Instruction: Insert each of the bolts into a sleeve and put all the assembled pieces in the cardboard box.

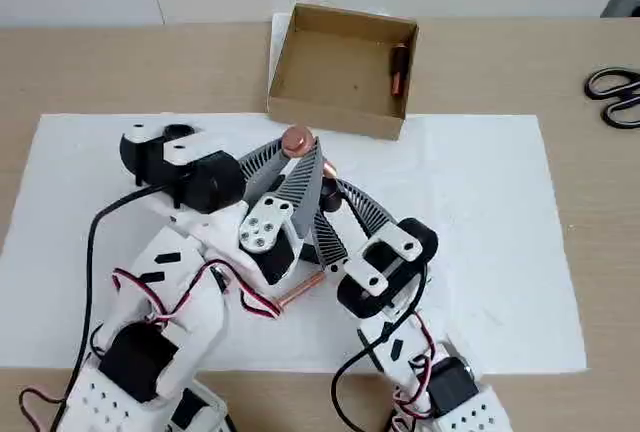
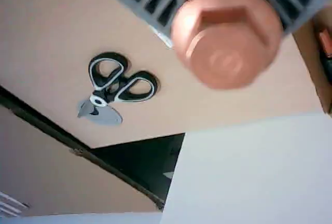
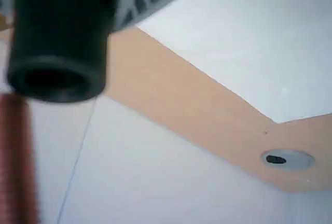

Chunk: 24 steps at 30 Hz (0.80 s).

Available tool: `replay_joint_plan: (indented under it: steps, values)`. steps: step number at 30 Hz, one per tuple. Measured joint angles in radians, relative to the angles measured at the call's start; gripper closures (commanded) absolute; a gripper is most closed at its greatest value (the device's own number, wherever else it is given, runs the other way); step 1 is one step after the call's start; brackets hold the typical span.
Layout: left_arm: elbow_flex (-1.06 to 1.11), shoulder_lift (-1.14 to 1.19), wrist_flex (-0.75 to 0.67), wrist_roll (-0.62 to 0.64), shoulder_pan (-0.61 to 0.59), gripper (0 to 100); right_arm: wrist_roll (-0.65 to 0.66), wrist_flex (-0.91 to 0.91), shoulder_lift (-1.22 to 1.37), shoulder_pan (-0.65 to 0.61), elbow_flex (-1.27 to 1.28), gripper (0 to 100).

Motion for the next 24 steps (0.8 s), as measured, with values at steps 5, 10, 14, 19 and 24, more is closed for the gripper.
replay_joint_plan:
  steps: [5,10,14,19,24]
  values:
    - [-0.058,0.003,-0.002,0.000,-0.041,99,0.000,0.000,0.000,0.000,0.000,99.5]
    - [-0.089,0.003,0.110,0.000,-0.034,99,0.000,0.000,0.000,0.000,0.000,99.5]
    - [-0.121,0.003,0.183,0.000,-0.031,99,0.000,0.000,0.000,0.000,0.000,99.5]
    - [-0.132,0.003,0.193,0.000,-0.032,99,0.000,0.000,0.000,0.000,0.000,99.5]
    - [-0.132,0.003,0.193,0.031,-0.028,99,0.000,0.000,0.000,0.000,0.000,99.5]
